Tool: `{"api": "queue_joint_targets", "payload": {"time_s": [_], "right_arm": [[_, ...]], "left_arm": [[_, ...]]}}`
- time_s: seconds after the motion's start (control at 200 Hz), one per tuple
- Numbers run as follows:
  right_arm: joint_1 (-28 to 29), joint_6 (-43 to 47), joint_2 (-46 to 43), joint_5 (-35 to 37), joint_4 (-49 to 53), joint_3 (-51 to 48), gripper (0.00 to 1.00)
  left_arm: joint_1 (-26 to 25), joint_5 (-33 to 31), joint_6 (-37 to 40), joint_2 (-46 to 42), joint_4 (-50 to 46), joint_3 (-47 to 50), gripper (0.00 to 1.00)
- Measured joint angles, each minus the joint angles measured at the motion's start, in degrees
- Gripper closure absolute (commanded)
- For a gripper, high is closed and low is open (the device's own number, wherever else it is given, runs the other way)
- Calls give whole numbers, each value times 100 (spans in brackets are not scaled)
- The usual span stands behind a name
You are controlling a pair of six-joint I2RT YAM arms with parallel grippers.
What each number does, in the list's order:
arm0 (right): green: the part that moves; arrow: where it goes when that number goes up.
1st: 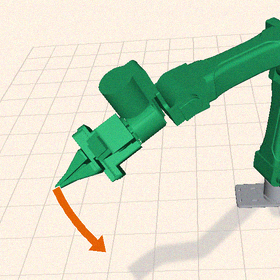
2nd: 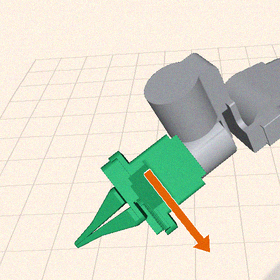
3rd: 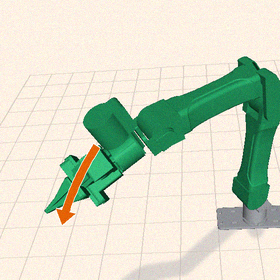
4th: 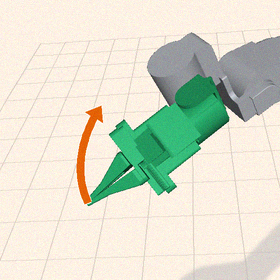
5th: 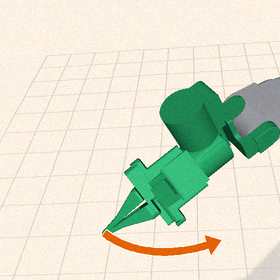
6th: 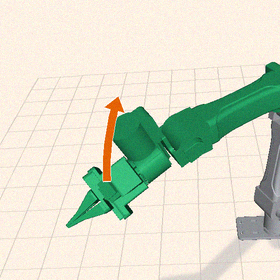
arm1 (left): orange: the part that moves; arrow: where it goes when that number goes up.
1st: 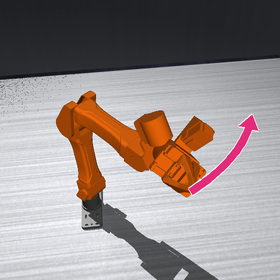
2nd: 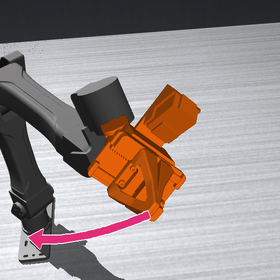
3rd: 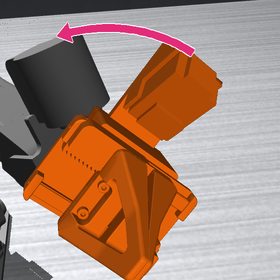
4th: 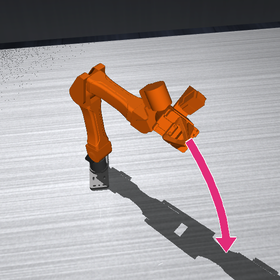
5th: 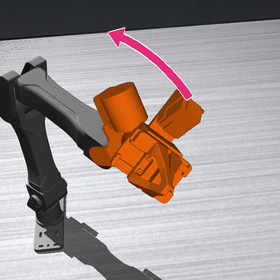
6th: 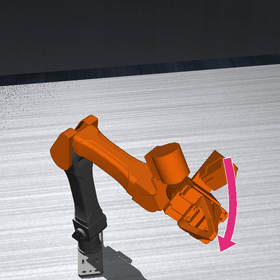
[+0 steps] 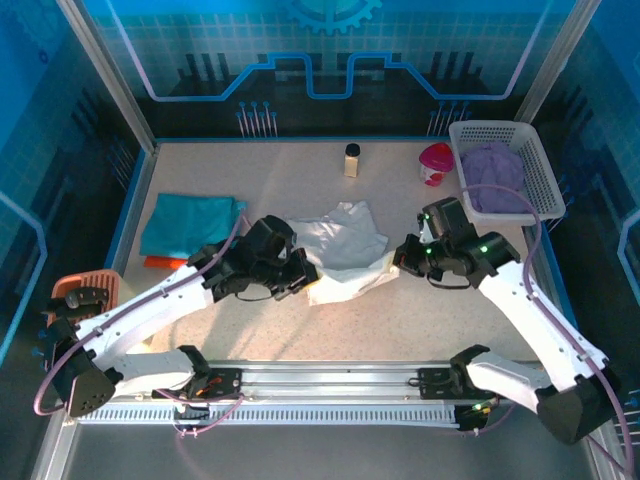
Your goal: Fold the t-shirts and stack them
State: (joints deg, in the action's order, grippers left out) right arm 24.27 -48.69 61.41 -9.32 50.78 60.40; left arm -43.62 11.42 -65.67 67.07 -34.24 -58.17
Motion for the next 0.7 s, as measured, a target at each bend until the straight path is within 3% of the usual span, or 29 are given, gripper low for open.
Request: {"api": "queue_joint_targets", "payload": {"time_s": [0.26, 0.695], "right_arm": [[-330, 444, 702, -273, -28, 581, 100], [-485, 682, 1410, -501, -293, 789, 100]], "left_arm": [[481, 341, 227, 356, 74, -181, 100], [686, 739, 155, 575, 767, 2, 100]]}}
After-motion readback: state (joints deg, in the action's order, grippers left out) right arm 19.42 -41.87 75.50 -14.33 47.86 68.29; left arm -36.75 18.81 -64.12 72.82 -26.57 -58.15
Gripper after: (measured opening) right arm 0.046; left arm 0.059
